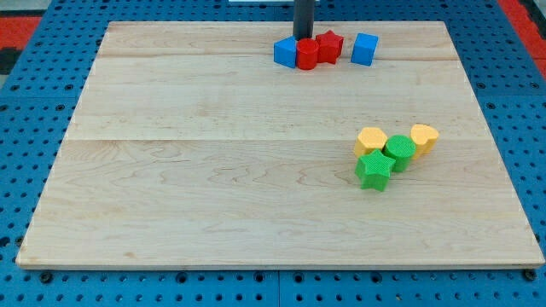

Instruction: Push the blue triangle into the red blocks

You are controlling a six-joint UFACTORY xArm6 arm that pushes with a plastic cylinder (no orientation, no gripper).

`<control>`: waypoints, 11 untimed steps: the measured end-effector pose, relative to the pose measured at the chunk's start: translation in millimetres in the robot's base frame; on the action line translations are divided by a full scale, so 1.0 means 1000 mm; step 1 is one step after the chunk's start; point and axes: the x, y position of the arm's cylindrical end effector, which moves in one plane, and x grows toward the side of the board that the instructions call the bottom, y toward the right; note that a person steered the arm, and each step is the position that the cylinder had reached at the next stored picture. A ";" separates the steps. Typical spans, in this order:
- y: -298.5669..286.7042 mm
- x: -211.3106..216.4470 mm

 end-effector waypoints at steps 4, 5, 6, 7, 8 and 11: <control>-0.072 0.021; -0.065 0.038; -0.046 0.042; -0.037 0.033; -0.022 0.029; 0.123 -0.022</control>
